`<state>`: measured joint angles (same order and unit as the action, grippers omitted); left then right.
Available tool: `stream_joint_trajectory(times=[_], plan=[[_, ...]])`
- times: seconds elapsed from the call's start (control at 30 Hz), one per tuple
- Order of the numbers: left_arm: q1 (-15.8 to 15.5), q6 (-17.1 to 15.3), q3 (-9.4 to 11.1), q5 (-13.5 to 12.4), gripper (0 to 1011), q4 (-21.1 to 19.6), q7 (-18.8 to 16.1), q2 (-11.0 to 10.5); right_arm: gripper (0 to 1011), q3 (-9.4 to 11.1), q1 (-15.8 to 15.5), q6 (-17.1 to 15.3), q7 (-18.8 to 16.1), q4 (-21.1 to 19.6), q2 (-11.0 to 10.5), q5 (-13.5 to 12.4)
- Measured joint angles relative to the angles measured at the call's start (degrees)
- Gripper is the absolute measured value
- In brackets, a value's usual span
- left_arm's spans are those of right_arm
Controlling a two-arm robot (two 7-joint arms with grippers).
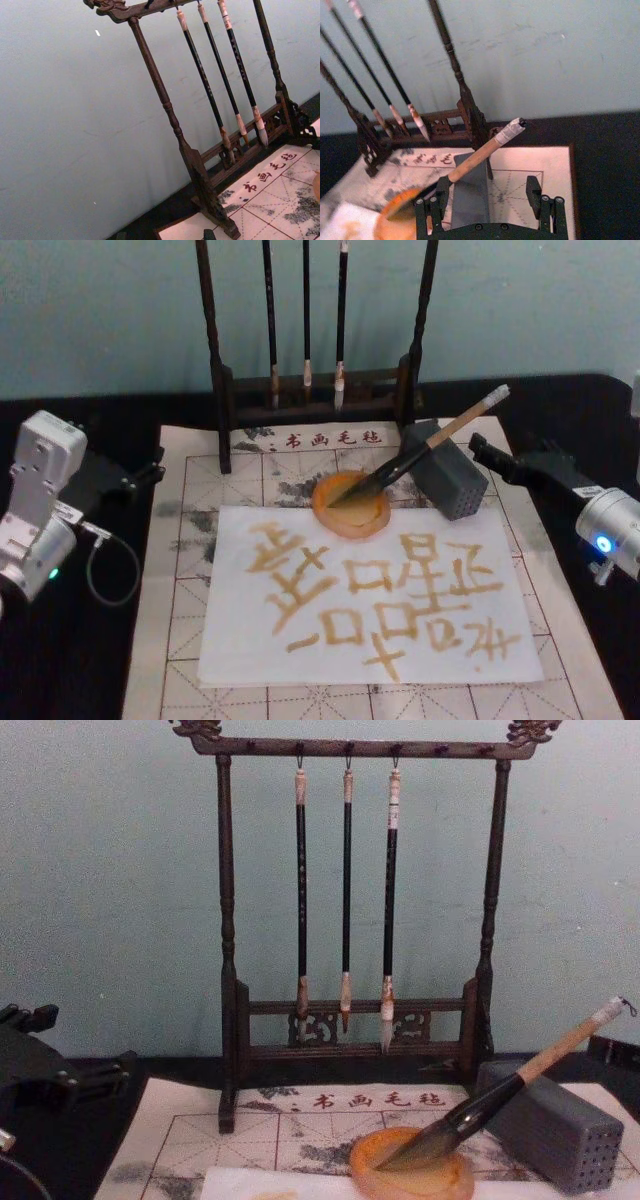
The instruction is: Pick up the brush from the inkstone, write on the paper, then place the brush back to its original position.
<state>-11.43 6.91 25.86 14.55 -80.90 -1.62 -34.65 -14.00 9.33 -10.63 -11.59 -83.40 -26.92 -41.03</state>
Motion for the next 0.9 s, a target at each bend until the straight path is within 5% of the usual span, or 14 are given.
stream_joint_trajectory(times=[0.43,0.9], plan=[[0.0,0.0,0.0,0.0,1001,0.0,0.0,0.0,1003,5.1,3.1,-10.1,3.8,3.8,7.1,-15.3],[0.0,0.0,0.0,0.0,1001,0.0,0.0,0.0,1003,5.0,7.0,-12.3,7.1,7.5,9.9,-20.9]])
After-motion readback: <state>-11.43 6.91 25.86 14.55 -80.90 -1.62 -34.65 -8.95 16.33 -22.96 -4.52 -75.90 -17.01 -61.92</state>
